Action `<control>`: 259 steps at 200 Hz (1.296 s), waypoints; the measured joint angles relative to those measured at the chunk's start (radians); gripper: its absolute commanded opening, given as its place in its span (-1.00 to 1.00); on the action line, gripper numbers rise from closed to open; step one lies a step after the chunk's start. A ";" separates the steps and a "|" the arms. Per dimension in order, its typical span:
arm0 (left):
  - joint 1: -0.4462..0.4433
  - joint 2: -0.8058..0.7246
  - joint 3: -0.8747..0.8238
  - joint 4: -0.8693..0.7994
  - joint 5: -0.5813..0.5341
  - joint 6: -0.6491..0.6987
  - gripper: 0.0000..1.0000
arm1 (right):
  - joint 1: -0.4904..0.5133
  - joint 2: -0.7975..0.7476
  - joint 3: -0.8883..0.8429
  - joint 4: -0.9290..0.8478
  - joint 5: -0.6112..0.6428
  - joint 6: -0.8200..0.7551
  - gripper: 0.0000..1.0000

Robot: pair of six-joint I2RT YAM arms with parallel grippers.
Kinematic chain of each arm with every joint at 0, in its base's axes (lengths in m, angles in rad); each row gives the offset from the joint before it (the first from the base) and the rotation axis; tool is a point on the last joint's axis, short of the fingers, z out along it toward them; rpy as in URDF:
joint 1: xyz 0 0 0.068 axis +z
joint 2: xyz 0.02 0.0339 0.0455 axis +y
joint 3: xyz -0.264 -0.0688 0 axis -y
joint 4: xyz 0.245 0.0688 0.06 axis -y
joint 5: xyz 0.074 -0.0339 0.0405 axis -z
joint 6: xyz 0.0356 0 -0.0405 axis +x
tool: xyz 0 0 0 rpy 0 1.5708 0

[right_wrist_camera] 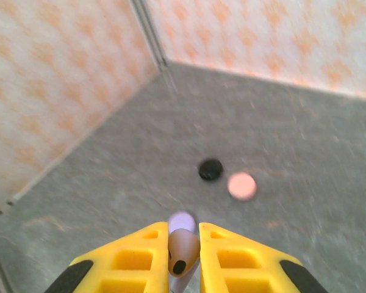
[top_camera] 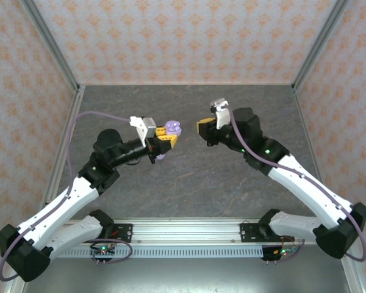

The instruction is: Insert the wireless bluetooth earbuds into the charging case

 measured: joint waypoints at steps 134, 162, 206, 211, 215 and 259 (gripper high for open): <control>-0.013 0.070 -0.003 0.089 0.045 -0.063 -0.96 | 0.130 -0.007 0.032 0.195 -0.182 -0.142 -0.70; -0.013 0.079 -0.003 0.089 0.048 -0.064 -0.97 | 0.130 0.023 0.050 0.189 -0.182 -0.171 -0.70; -0.013 0.082 -0.003 0.089 0.048 -0.064 -0.97 | 0.130 0.053 0.075 0.179 -0.178 -0.202 -0.70; -0.013 0.082 -0.003 0.089 0.048 -0.064 -0.97 | 0.130 0.055 0.075 0.177 -0.178 -0.203 -0.70; -0.013 0.082 -0.003 0.089 0.048 -0.064 -0.97 | 0.130 0.056 0.075 0.174 -0.177 -0.204 -0.70; -0.013 0.082 -0.004 0.089 0.048 -0.064 -0.96 | 0.130 0.063 0.075 0.154 -0.163 -0.212 -0.70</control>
